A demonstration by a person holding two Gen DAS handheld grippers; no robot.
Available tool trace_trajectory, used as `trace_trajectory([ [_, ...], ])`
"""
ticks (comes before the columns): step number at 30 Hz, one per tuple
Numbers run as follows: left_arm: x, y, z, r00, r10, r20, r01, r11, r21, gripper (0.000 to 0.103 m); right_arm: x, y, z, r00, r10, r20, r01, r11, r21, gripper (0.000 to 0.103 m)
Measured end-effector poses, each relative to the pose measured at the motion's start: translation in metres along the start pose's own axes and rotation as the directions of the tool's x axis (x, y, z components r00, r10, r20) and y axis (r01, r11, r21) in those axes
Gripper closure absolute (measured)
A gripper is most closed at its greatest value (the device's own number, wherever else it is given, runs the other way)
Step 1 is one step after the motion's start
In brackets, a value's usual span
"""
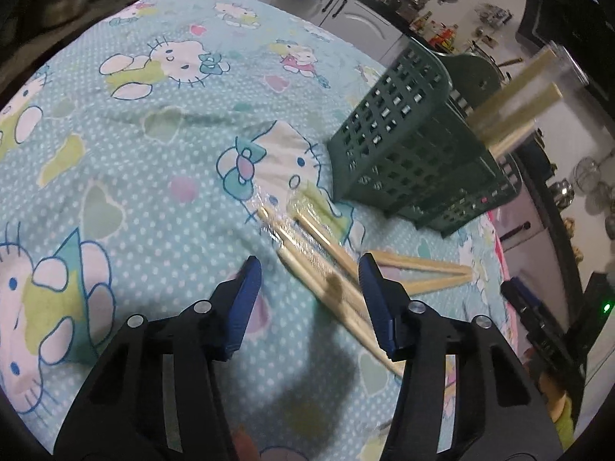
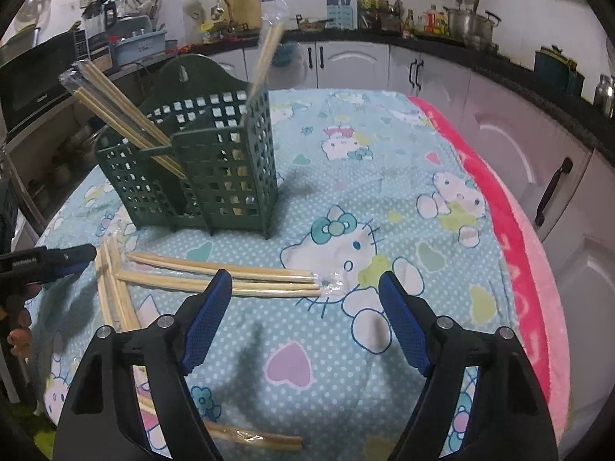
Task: Organize utensils
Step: 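Lower the left tool onto the chopsticks while the right tool closes on chopsticks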
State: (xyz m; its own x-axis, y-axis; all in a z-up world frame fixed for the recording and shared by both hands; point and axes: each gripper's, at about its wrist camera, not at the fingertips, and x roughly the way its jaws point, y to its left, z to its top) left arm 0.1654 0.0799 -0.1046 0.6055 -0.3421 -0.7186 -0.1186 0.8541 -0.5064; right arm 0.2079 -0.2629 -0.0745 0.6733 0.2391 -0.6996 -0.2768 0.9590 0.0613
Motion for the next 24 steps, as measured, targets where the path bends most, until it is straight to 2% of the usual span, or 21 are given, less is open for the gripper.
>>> trace_trajectory([
  [4, 0.007, 0.003, 0.006, 1.000, -0.003, -0.007, 0.003, 1.000, -0.023, 0.064, 0.012, -0.006, -0.001, 0.999, 0.019, -0.041, -0.018, 0.999, 0.027, 0.039],
  [8, 0.008, 0.007, 0.007, 1.000, 0.000, -0.002, 0.000, 0.999, -0.035, 0.071, 0.022, -0.016, -0.001, 0.997, 0.043, -0.058, -0.038, 0.996, 0.079, 0.043],
  [13, 0.006, 0.014, 0.005, 1.000, 0.015, 0.011, -0.015, 0.999, -0.032, 0.086, 0.036, -0.026, -0.001, 0.994, 0.072, -0.077, -0.063, 0.991, 0.116, 0.058],
  [17, 0.006, 0.019, 0.004, 1.000, 0.006, 0.014, -0.005, 0.999, -0.039, 0.089, 0.044, -0.030, -0.003, 0.991, 0.091, -0.096, -0.077, 0.987, 0.142, 0.061],
  [20, 0.006, 0.018, 0.004, 1.000, 0.005, 0.018, -0.004, 0.999, -0.036, 0.090, 0.047, -0.031, -0.007, 0.990, 0.102, -0.102, -0.086, 0.986, 0.146, 0.066],
  [24, 0.007, 0.018, 0.004, 1.000, 0.001, 0.020, 0.000, 0.999, -0.038, 0.091, 0.047, -0.035, -0.007, 0.989, 0.111, -0.095, -0.095, 0.983, 0.155, 0.087],
])
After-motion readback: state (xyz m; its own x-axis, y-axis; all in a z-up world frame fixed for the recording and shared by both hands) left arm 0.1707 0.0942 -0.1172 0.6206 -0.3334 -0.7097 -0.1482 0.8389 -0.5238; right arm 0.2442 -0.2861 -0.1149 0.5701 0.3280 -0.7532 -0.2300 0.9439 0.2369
